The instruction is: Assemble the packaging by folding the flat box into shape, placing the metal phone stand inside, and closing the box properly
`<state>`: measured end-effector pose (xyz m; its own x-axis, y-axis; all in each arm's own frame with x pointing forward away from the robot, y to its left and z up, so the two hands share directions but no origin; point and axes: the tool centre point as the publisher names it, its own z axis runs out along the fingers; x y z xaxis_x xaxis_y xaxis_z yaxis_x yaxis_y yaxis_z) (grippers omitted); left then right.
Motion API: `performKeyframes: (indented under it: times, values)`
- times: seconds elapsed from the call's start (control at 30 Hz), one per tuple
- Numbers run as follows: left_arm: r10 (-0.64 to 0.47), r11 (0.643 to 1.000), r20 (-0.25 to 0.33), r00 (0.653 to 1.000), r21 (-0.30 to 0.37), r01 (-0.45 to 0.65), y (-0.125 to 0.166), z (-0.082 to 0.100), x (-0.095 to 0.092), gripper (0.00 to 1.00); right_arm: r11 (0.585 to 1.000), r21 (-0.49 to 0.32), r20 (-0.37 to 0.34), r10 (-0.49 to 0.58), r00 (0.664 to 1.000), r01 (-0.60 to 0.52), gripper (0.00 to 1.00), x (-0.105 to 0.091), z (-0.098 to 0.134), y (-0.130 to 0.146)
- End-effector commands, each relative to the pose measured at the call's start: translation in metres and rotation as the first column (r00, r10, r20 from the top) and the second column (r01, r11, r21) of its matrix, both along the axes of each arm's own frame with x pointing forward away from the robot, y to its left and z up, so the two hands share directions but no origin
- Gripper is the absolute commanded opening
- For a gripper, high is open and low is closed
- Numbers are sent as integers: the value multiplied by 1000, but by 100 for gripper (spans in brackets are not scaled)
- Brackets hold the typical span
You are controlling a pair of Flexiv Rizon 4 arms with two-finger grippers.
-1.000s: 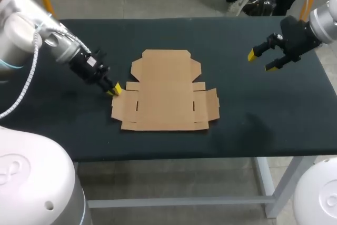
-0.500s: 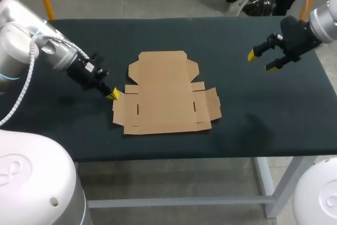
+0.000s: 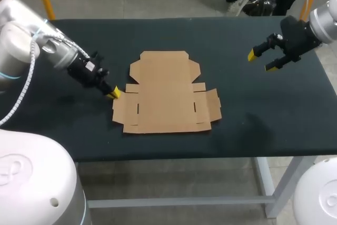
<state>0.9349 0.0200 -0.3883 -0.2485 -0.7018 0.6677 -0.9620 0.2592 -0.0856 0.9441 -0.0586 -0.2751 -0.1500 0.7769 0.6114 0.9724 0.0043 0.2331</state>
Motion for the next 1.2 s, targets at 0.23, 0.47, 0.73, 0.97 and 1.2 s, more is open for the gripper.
performKeyframes:
  times: [0.23,0.47,0.73,0.97,1.2]
  values:
    - [19,998,78,997,63,-24,24,40,4,100,1000,2,-3,4,1000,-4,100,0,1,-1]
    - [15,993,190,982,116,-37,34,79,14,100,1000,2,-3,4,1000,-4,100,0,1,-1]
    - [-9,979,290,957,198,-51,32,103,30,100,1000,2,-3,4,1000,-4,100,0,1,-1]
    - [53,961,317,947,241,-134,34,114,36,100,1000,2,-3,4,1000,-4,100,0,1,-1]
    - [176,948,280,944,211,-240,43,115,34,0,1000,7,-4,-5,1000,5,100,5,-3,9]
